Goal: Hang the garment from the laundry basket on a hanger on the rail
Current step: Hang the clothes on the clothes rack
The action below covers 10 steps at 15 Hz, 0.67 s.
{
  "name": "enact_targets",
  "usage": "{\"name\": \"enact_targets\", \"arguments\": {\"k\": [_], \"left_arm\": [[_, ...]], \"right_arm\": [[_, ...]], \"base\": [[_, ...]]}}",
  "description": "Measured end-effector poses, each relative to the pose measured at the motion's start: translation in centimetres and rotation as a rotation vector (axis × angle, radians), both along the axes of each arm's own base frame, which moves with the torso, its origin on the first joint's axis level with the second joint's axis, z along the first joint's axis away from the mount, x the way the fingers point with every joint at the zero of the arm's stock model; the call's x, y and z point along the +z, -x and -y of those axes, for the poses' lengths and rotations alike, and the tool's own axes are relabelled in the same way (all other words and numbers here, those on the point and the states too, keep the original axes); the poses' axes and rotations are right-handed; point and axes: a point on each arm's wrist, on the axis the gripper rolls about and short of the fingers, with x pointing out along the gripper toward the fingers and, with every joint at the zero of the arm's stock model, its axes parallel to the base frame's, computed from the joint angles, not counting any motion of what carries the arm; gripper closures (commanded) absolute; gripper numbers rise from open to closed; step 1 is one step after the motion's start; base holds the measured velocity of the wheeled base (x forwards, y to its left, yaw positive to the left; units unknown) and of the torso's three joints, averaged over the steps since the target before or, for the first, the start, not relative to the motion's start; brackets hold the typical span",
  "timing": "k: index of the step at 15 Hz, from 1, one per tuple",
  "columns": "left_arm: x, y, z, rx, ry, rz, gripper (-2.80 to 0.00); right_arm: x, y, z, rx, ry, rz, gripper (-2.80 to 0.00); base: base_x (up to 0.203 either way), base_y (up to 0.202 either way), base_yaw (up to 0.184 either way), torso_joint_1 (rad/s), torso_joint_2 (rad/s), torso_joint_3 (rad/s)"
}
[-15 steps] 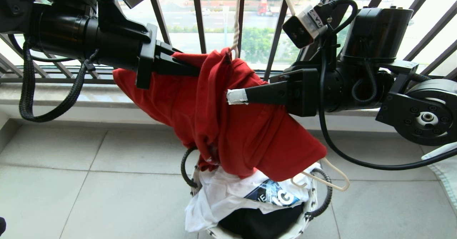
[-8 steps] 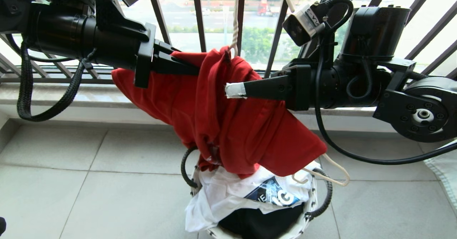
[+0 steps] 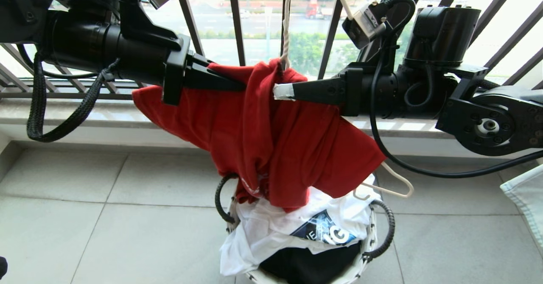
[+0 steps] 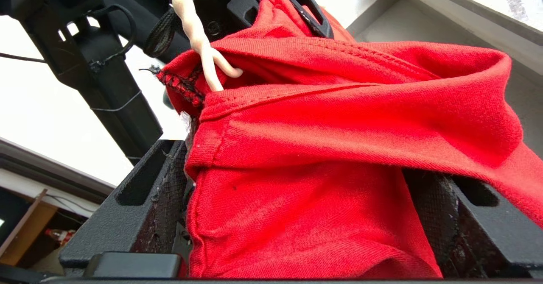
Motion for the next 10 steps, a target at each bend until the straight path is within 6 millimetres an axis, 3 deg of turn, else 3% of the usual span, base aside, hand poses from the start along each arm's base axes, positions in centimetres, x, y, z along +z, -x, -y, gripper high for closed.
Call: {"name": "enact_targets", "arguments": {"k": [10], "left_arm": [[-0.7,-1.6,0.7,0.019,0.105,-0.050,0.00]], "right_arm": [[0.2,-1.8,1.5,-0.071,-0.008,0.014,-2.80]], "base": [[0.000,0.000,0.000,0.000,0.00,0.000]]}}
